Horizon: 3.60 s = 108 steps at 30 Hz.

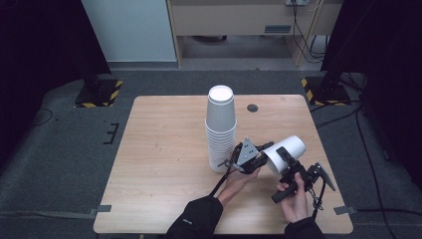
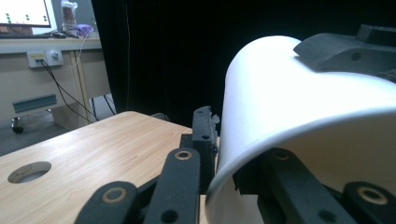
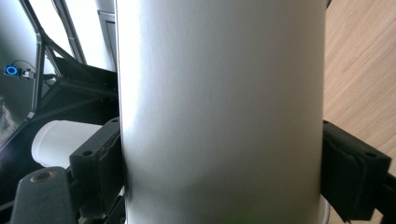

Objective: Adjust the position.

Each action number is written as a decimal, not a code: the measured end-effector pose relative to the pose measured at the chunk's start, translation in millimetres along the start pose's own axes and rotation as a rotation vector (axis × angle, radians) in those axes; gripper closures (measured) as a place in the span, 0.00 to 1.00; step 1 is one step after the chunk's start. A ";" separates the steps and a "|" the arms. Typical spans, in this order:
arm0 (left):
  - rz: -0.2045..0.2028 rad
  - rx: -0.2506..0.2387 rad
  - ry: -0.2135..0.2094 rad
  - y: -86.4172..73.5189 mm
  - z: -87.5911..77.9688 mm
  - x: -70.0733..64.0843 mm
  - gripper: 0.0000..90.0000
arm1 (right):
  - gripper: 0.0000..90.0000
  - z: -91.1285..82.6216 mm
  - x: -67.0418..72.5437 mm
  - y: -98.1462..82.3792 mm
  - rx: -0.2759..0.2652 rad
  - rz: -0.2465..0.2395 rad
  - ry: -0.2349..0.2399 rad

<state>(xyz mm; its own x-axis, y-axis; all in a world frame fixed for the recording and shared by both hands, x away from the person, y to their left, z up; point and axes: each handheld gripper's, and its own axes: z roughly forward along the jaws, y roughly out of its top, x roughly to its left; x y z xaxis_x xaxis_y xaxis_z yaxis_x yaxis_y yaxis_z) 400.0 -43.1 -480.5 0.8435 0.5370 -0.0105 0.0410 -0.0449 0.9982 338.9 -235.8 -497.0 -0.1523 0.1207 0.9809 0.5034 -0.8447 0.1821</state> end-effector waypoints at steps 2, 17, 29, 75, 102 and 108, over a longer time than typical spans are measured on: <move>-0.003 0.004 -0.003 0.3 -1.2 0.2 0.93 | 0.16 0.1 -0.4 0.2 -0.001 -0.002 -0.001; -0.009 0.006 -0.008 1.0 -4.5 0.0 0.94 | 0.15 1.3 1.0 5.0 0.016 -0.080 0.007; -0.007 0.012 -0.021 2.6 -9.4 0.0 0.94 | 0.14 0.3 2.7 8.4 0.014 -0.125 0.004; -0.003 0.073 -0.082 9.9 -39.8 2.8 0.96 | 0.12 -3.1 -2.7 29.7 -0.032 -0.261 -0.039; 0.016 0.143 -0.117 27.3 -73.2 3.6 0.96 | 0.17 -12.2 -1.9 50.8 -0.101 -0.509 -0.137; 0.014 0.150 -0.119 30.7 -81.4 4.6 0.96 | 0.16 -9.9 1.1 51.9 -0.072 -0.628 -0.180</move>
<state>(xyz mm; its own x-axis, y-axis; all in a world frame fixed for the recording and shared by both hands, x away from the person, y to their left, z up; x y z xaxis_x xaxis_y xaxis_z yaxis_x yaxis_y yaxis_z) 361.5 26.6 -445.0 0.9015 0.4326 -0.0130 0.1009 -0.1809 0.9783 356.4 -284.6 -487.1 -0.2503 0.6823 0.6869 0.3061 -0.6173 0.7247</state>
